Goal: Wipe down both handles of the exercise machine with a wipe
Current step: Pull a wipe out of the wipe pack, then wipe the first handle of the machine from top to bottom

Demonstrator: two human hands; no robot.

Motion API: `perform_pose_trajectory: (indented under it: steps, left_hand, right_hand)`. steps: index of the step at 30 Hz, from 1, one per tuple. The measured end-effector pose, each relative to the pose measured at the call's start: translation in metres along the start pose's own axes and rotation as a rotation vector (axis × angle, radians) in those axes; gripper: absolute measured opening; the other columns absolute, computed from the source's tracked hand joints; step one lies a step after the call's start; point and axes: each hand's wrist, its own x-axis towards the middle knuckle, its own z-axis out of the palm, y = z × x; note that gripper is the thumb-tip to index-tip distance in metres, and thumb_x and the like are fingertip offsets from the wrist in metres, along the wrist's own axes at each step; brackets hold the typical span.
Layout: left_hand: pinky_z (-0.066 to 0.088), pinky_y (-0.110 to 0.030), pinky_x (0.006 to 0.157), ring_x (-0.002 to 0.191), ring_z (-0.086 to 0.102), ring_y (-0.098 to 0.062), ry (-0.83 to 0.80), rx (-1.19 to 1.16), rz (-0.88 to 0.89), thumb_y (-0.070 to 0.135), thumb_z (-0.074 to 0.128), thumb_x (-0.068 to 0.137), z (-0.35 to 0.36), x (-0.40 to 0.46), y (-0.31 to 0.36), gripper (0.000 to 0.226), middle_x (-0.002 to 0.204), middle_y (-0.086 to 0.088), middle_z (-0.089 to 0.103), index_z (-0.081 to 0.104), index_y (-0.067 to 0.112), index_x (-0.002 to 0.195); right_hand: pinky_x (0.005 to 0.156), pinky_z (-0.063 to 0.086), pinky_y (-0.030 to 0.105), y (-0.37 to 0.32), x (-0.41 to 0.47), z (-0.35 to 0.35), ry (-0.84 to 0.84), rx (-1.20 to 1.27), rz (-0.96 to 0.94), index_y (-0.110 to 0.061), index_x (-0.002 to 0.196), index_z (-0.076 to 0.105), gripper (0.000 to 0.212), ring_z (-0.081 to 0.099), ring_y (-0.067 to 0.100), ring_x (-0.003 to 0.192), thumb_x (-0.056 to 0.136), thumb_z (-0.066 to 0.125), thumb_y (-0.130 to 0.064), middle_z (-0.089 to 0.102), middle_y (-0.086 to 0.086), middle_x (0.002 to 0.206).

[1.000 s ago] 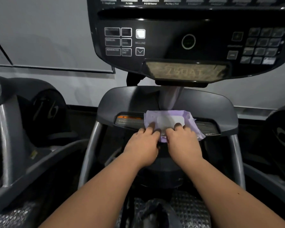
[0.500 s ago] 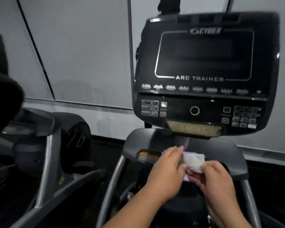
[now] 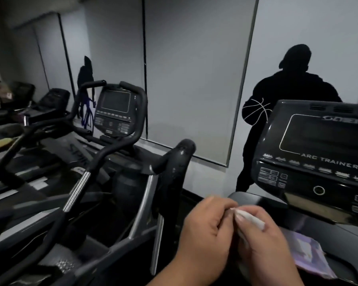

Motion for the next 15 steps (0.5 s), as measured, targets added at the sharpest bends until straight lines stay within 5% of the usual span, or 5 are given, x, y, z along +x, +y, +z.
perform_pose_trajectory:
  steps: [7, 9, 11, 13, 15]
  left_hand:
    - [0.045, -0.03, 0.105, 0.117, 0.061, -0.02, 0.25, 0.245, 0.218, 0.01, 0.056, 0.091, -0.074, -0.008, -0.008, 0.026, 0.115, -0.002, 0.069, 0.073, 0.008, 0.111]
    - [0.04, -0.026, 0.108, 0.123, 0.056, -0.015, 0.295, 0.291, 0.13, 0.018, 0.059, 0.089, -0.088, -0.01, -0.017, 0.033, 0.122, 0.0, 0.064, 0.07, 0.01, 0.118]
    - [0.035, -0.019, 0.11, 0.13, 0.05, -0.009, 0.254, 0.286, -0.03, 0.034, 0.062, 0.087, -0.097, -0.009, -0.026, 0.051, 0.133, 0.007, 0.055, 0.06, 0.016, 0.134]
    - [0.032, -0.013, 0.11, 0.134, 0.043, 0.002, 0.154, 0.187, -0.238, 0.047, 0.07, 0.08, -0.102, -0.005, -0.033, 0.075, 0.139, 0.018, 0.046, 0.044, 0.026, 0.148]
    - [0.038, -0.016, 0.107, 0.127, 0.047, 0.009, 0.054, 0.03, -0.395, 0.038, 0.085, 0.075, -0.1, 0.001, -0.038, 0.086, 0.134, 0.023, 0.05, 0.039, 0.037, 0.148]
  right_hand:
    - [0.061, 0.051, 0.026, -0.001, 0.003, 0.068, -0.129, -0.412, -0.248, -0.02, 0.085, 0.063, 0.023, 0.058, 0.007, 0.066, 0.096, 0.058, 0.0, 0.065, -0.003, 0.07]
    - [0.069, 0.056, 0.038, 0.001, 0.008, 0.08, -0.155, -0.482, -0.283, -0.027, 0.091, 0.066, 0.028, 0.063, 0.009, 0.073, 0.097, 0.056, -0.001, 0.07, -0.001, 0.08]
    - [0.078, 0.058, 0.034, 0.0, 0.016, 0.085, -0.186, -0.564, -0.392, -0.031, 0.101, 0.068, 0.031, 0.068, 0.007, 0.082, 0.099, 0.055, -0.003, 0.072, -0.012, 0.09]
    - [0.081, 0.053, 0.019, -0.004, 0.027, 0.088, -0.22, -0.743, -0.673, -0.028, 0.116, 0.069, 0.031, 0.068, 0.001, 0.086, 0.1, 0.055, -0.005, 0.071, -0.022, 0.094]
    - [0.089, 0.05, 0.018, -0.006, 0.04, 0.089, -0.249, -1.017, -1.035, -0.015, 0.126, 0.067, 0.035, 0.066, 0.003, 0.097, 0.096, 0.055, -0.002, 0.073, -0.011, 0.108]
